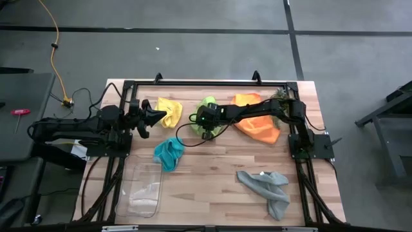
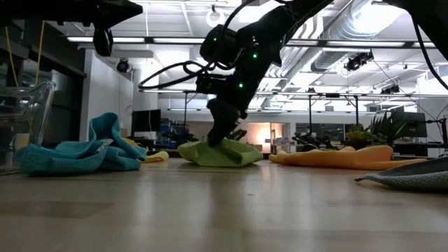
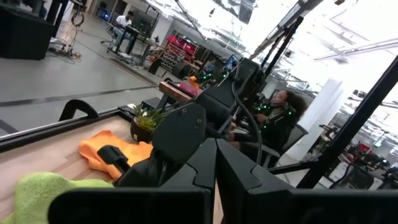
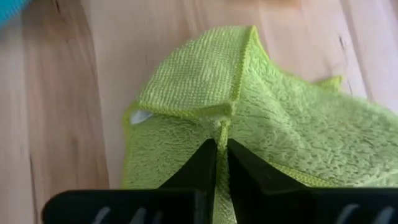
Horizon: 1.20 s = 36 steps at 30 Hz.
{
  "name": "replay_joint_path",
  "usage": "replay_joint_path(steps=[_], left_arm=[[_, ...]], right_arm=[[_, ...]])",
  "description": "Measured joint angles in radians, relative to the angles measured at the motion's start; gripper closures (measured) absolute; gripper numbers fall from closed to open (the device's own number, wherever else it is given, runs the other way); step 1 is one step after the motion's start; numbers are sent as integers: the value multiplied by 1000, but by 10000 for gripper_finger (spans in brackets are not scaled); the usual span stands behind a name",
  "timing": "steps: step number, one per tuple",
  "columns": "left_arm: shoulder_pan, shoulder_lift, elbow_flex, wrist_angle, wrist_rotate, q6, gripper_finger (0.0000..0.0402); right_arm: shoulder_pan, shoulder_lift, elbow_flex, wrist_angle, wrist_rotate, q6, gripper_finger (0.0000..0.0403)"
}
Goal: Fold microfiber towels
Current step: Fold the green microfiber towel
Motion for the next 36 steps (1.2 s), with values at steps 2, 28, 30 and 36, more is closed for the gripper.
replay_joint_path(steps=[2,28,30,36], left_arm=[[0,0,0,-4,-1,0,401],[1,2,0,-82,-31,-7,401],[1,6,0,-86,-42,-8,401],[1,6,0,-102,-52,-8,401]], right_arm=[[0,-12,0,-10,-3,-2,382],[26,-274,-317,121,-142,173,365],[26,-332,-397,182,-154,213,365],[54,-417,-567,303,-168,355,365]])
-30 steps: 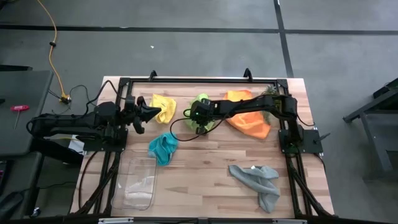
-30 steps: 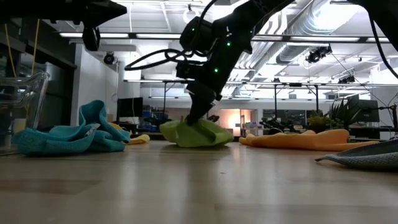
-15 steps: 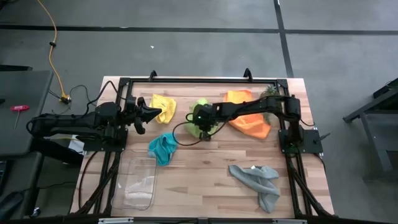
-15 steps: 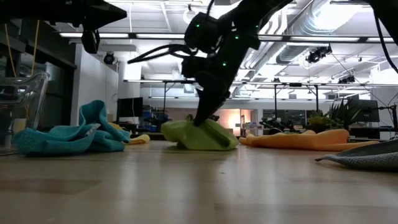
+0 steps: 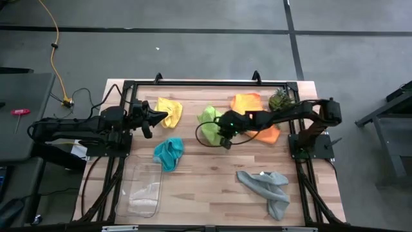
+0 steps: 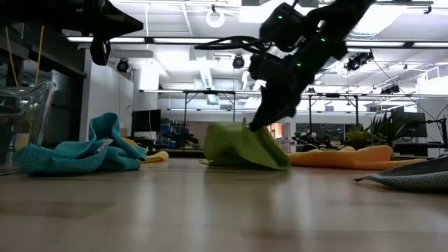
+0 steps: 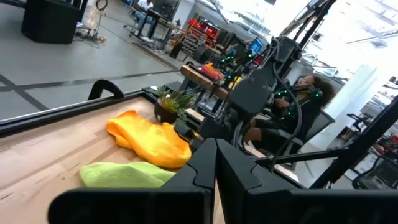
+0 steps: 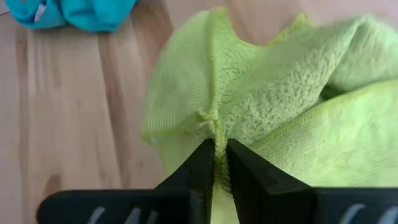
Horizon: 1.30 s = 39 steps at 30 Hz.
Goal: Fold microfiber towels
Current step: Fold the green microfiber towel
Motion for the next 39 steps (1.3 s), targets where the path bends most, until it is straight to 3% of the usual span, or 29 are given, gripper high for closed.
replay_joint_path(steps=[5,10,16,28,39], left_arm=[[0,0,0,0,0,0,401],[0,0,0,0,-1,0,401],[0,0,0,-12,-2,0,401],[0,0,0,-23,-2,0,401],[0,1,0,-24,-2,0,401]], right_arm=[[36,1,-36,21,-36,66,343],[58,1,-35,21,-38,62,288],[59,2,-22,16,-29,-50,239],[59,3,-20,15,-4,-329,234],[74,61,4,8,0,-401,234]])
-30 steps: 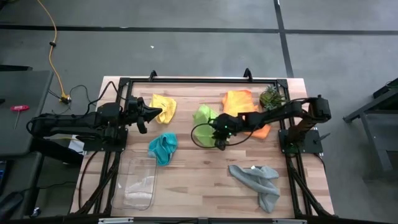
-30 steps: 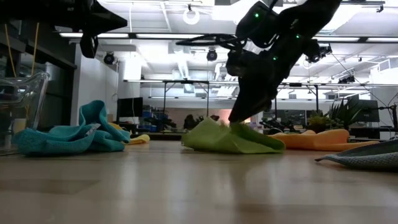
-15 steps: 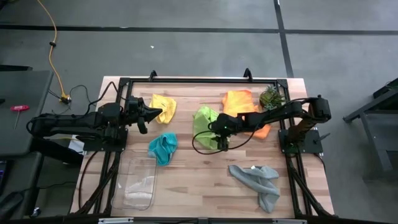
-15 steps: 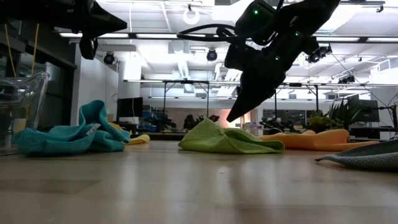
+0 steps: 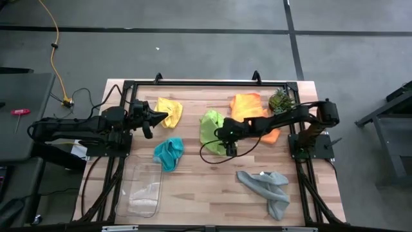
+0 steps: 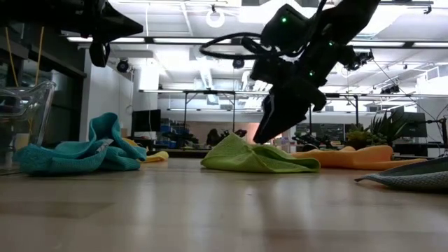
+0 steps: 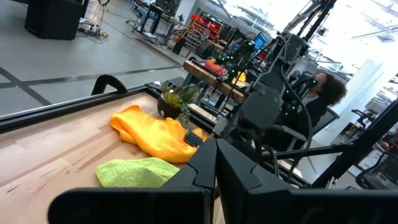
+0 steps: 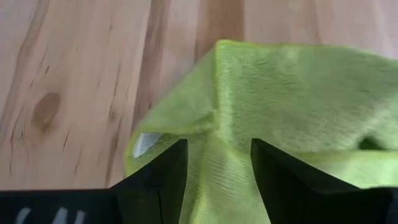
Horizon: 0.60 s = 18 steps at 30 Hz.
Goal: Fold microfiber towels
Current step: Fold the green microfiber towel
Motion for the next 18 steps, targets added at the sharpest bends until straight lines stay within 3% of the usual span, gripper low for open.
replay_joint_path(steps=[8,18], left_arm=[[0,2,0,-6,0,0,401],[0,3,0,-23,1,0,401]], right_arm=[[13,78,105,-97,95,-9,234],[11,79,118,-174,93,-47,234]])
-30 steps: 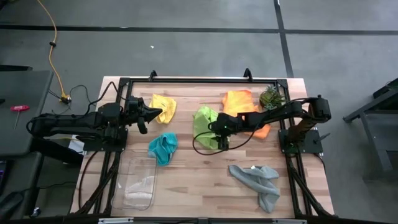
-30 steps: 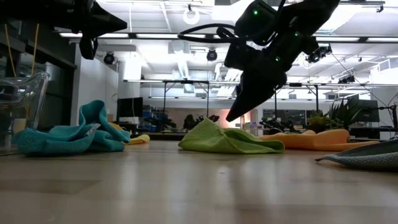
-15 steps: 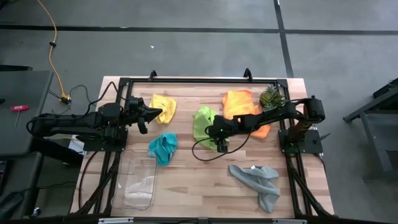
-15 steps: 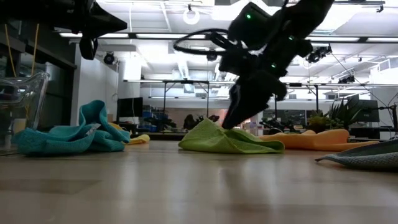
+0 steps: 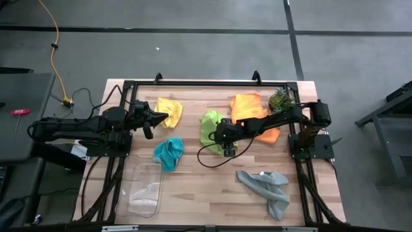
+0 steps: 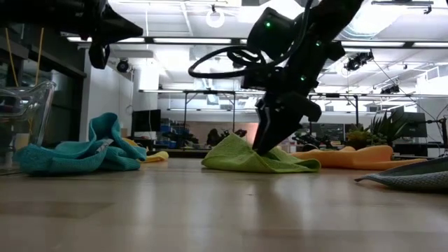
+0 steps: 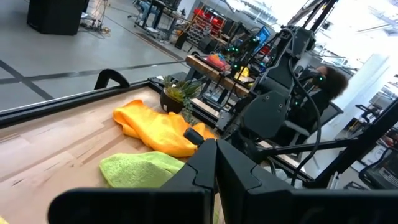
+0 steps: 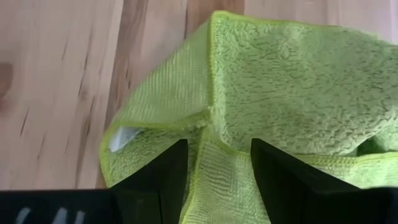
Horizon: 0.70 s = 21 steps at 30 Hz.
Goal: Fold microfiber towels
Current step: Fold the green microfiber towel
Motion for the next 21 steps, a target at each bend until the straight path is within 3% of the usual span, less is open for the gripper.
replay_joint_path(steps=[7,19,21], left_arm=[[0,0,0,-3,0,0,401],[0,0,0,-6,0,0,401],[0,0,0,-6,0,0,401]], right_arm=[[0,0,0,1,0,-6,246],[0,-2,0,2,19,-3,390],[0,-2,0,2,19,-4,398]])
